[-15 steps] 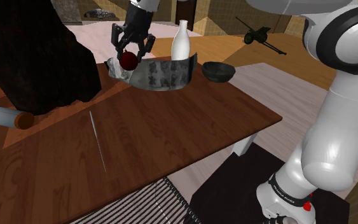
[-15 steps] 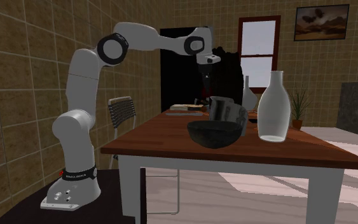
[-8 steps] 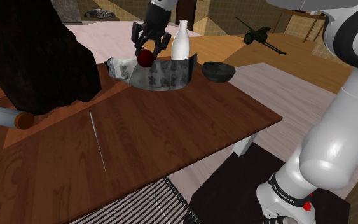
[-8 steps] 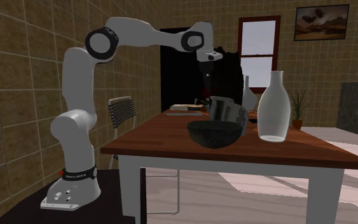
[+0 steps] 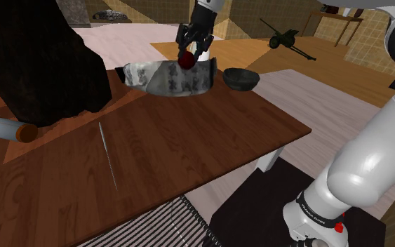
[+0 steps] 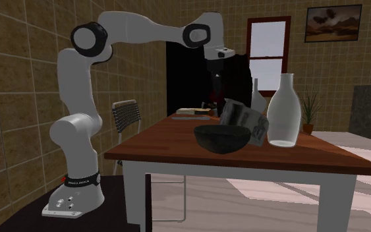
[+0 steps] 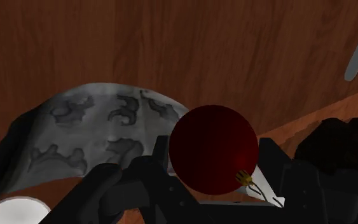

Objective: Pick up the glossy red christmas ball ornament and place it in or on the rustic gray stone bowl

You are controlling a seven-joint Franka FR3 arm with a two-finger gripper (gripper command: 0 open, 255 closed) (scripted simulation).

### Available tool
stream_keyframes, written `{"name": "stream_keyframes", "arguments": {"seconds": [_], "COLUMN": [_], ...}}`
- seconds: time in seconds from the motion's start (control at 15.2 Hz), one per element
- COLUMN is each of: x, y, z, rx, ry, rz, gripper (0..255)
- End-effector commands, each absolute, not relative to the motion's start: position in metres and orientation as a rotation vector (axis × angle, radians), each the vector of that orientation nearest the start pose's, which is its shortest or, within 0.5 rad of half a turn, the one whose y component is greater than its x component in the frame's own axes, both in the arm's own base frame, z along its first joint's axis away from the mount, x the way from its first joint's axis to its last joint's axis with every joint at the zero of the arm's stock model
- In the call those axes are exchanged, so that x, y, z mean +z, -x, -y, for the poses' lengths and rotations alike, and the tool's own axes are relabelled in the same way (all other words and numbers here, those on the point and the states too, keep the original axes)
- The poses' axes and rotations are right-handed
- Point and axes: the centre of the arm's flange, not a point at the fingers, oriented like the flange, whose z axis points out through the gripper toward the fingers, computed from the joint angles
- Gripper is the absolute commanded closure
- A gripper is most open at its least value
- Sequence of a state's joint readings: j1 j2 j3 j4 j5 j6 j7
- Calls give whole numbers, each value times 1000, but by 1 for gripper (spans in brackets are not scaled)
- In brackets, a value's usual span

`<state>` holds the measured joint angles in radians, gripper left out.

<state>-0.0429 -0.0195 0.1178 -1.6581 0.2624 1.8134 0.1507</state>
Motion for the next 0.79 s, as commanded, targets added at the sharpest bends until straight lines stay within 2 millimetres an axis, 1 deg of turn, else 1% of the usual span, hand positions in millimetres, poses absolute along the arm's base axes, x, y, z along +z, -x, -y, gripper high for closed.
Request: {"name": "stream_keyframes", "arguments": {"seconds": [0.0, 0.73], "x": [615, 611], "y": [-558, -528], "z": [-38, 105], "rx": [-203, -203], "ry": [2855, 2855], "rz": [-168, -168], "gripper": [255, 255]}}
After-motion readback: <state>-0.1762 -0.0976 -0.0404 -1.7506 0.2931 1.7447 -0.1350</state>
